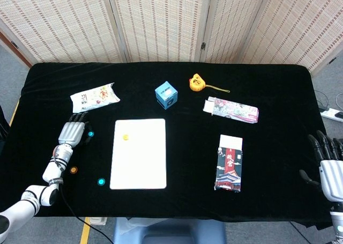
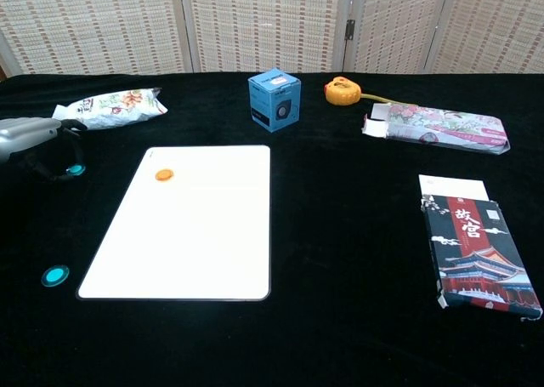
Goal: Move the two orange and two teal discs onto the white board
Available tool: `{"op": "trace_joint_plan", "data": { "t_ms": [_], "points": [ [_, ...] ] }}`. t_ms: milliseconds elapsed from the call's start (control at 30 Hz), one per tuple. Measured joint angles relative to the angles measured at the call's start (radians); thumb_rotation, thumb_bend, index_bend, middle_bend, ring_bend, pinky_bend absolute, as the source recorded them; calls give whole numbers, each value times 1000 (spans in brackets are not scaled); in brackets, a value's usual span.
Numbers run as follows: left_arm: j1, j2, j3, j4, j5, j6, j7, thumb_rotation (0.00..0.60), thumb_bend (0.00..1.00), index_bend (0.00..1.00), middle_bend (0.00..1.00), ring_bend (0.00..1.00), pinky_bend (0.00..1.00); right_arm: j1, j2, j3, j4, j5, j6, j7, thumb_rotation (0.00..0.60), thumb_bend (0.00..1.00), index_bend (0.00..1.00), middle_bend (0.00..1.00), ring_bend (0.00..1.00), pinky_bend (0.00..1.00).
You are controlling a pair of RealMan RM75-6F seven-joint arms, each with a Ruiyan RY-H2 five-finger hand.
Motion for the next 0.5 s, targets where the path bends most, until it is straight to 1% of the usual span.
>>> {"op": "trace_joint_plan", "data": {
  "t_ms": [100, 300, 433, 500],
  "points": [
    [0, -6, 1, 13, 5, 1, -2, 600, 408, 517, 98, 0, 0, -1, 0, 0, -1, 1, 2, 0, 600, 270, 0, 0, 0, 0],
    [1, -2, 2, 4, 22, 17, -16, 600, 428, 522, 105, 0, 0, -5, 2, 0, -3, -1, 8, -2, 600, 270, 0, 0, 0, 0],
    [6, 24, 7, -45, 44, 44, -24, 600, 434, 521, 105, 0, 0, -3, 2, 1, -4, -2, 7, -2, 600, 269, 0, 0, 0, 0],
    [9, 47, 13, -90, 60, 60, -27, 600, 435, 520, 105, 0, 0, -2, 3, 1, -4, -3, 6, -1, 600, 270, 0, 0, 0, 0]
  ]
}}
